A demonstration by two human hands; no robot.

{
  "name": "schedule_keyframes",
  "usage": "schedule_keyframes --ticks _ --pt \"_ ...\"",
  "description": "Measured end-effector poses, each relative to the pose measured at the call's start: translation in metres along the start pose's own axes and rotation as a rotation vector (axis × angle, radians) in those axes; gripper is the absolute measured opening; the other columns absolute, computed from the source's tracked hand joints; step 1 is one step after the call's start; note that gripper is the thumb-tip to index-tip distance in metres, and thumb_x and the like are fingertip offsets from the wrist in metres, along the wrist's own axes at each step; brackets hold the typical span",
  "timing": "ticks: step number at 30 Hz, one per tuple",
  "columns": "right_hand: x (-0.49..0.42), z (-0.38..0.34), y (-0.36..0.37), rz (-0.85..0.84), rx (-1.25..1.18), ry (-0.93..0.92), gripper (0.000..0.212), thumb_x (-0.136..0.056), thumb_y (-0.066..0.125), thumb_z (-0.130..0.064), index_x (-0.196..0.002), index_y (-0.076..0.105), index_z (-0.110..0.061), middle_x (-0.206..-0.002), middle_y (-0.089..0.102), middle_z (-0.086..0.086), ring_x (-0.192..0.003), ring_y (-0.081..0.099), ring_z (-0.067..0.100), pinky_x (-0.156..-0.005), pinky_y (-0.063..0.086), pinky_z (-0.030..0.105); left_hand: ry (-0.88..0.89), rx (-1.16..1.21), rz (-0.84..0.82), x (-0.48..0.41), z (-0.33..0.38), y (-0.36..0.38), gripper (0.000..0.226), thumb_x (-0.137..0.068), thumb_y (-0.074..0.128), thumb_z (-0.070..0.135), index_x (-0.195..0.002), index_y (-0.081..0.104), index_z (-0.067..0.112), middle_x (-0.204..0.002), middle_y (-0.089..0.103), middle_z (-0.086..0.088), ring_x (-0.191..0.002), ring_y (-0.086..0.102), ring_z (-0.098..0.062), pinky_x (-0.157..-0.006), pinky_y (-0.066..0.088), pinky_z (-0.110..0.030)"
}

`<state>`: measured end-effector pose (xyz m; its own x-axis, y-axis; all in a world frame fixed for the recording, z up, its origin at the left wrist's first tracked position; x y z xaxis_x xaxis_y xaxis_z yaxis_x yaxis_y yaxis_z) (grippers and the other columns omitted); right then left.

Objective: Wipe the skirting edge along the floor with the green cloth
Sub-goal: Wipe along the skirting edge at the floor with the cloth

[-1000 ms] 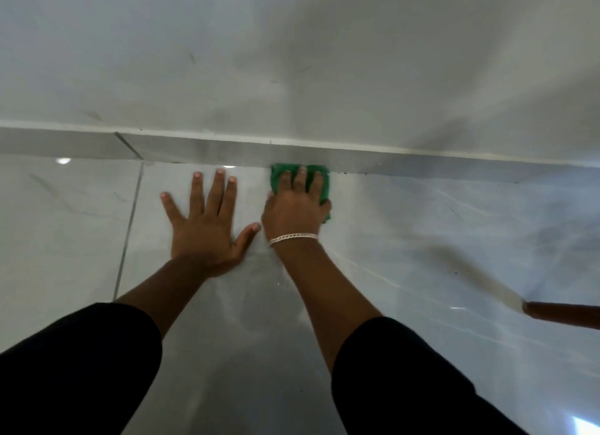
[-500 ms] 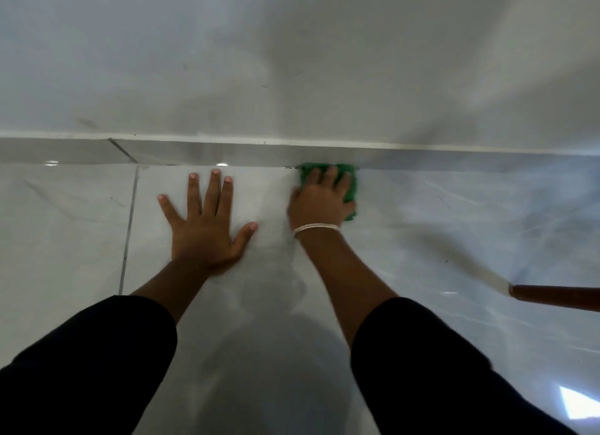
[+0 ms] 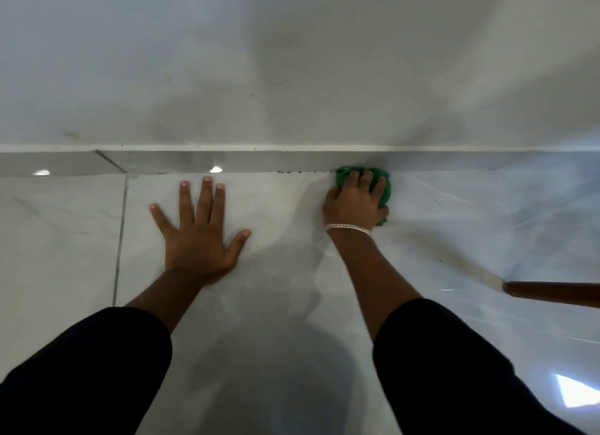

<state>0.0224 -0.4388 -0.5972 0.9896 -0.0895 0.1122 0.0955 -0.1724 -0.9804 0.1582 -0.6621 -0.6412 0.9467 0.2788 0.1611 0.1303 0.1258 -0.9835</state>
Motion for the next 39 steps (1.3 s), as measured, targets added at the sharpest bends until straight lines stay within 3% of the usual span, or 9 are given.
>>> schedule_keyframes --ticks 5,8,13,16,20,23,28,32,39 --pt "0.059 -0.094 0.03 -0.098 0.003 -0.295 0.055 -0.087 0.054 -0.028 -0.138 0.044 -0.01 -0.15 0.037 0.021 -0.142 0.021 0.044 -0.101 0.03 0.065 0.01 -0.011 -0.015 0.001 -0.002 0.002 0.093 -0.084 0.014 0.076 -0.157 0.002 0.019 -0.168 0.001 -0.006 -0.153 -0.004 -0.036 -0.108 0.002 -0.079" --pt "0.048 -0.074 0.023 -0.107 0.095 -0.473 0.049 -0.089 0.048 -0.026 -0.137 0.044 -0.018 -0.149 0.04 0.011 -0.142 0.026 0.034 -0.098 0.034 0.056 -0.002 -0.007 -0.014 0.004 -0.001 0.0 0.094 -0.084 0.014 0.077 -0.157 0.001 0.02 -0.168 0.001 -0.005 -0.153 -0.005 -0.036 -0.109 0.003 -0.078" --pt "-0.008 0.021 -0.008 -0.027 0.098 -0.251 0.044 -0.091 0.05 -0.02 -0.135 0.047 -0.017 -0.145 0.044 0.008 -0.14 0.029 0.028 -0.091 0.045 0.054 0.01 0.003 0.007 0.002 0.001 -0.002 0.093 -0.085 0.018 0.076 -0.157 0.0 0.02 -0.168 0.002 -0.005 -0.153 -0.003 -0.037 -0.109 0.002 -0.078" --pt "0.004 -0.019 0.001 -0.022 0.06 -0.076 0.049 -0.089 0.05 -0.02 -0.136 0.045 -0.009 -0.146 0.04 0.018 -0.14 0.026 0.038 -0.095 0.039 0.055 0.014 0.0 0.013 -0.001 -0.001 0.002 0.093 -0.085 0.018 0.076 -0.157 0.0 0.02 -0.168 0.002 -0.006 -0.153 -0.003 -0.037 -0.108 0.001 -0.078" --pt "0.056 -0.106 0.028 -0.086 0.079 -0.344 0.042 -0.087 0.049 -0.02 -0.127 0.052 -0.007 -0.138 0.049 0.026 -0.136 0.032 0.047 -0.096 0.04 0.053 0.02 -0.003 -0.007 0.001 -0.001 0.004 0.093 -0.084 0.013 0.077 -0.157 0.003 0.02 -0.168 0.003 -0.006 -0.153 -0.004 -0.037 -0.108 0.001 -0.079" --pt "0.039 -0.079 0.013 -0.076 0.151 -0.543 0.042 -0.09 0.042 -0.024 -0.131 0.049 -0.015 -0.136 0.051 0.015 -0.134 0.037 0.037 -0.095 0.04 0.046 0.008 -0.003 -0.025 0.004 0.001 -0.002 0.093 -0.085 0.014 0.077 -0.157 0.003 0.02 -0.168 0.003 -0.005 -0.153 -0.005 -0.036 -0.108 0.003 -0.079" --pt "-0.03 0.034 -0.03 -0.012 0.215 -0.273 0.033 -0.083 0.053 -0.009 -0.115 0.064 -0.01 -0.112 0.068 0.017 -0.104 0.062 0.037 -0.086 0.055 0.045 0.016 0.008 -0.019 0.005 0.003 -0.004 0.092 -0.086 0.02 0.075 -0.157 0.004 0.019 -0.168 0.003 -0.005 -0.153 -0.002 -0.037 -0.107 0.005 -0.08" --pt "-0.018 0.003 -0.024 0.076 0.106 -0.223 0.033 -0.08 0.056 -0.005 -0.112 0.062 -0.009 -0.092 0.071 0.021 -0.087 0.067 0.04 -0.071 0.055 0.041 0.019 0.004 0.008 0.0 0.001 -0.003 0.092 -0.086 0.021 0.074 -0.157 0.005 0.018 -0.168 0.003 -0.005 -0.153 -0.002 -0.038 -0.107 0.005 -0.079" --pt "0.049 -0.124 0.014 -0.125 0.226 -0.591 0.039 -0.094 0.042 -0.008 -0.133 0.048 -0.008 -0.125 0.055 0.036 -0.114 0.052 0.053 -0.083 0.053 0.051 0.006 0.002 -0.008 0.002 0.001 -0.001 0.093 -0.085 0.017 0.077 -0.157 0.004 0.02 -0.168 0.003 -0.005 -0.153 -0.003 -0.037 -0.108 0.004 -0.078"
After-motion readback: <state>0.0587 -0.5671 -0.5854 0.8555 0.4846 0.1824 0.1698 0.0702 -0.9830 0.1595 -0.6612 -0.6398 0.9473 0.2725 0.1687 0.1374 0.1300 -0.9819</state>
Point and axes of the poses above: each hand's wrist, its own x-axis away from the middle knuckle, its own y-axis out of the palm, z = x × y, the point moved 3 cm from there along -x, towards the middle knuckle
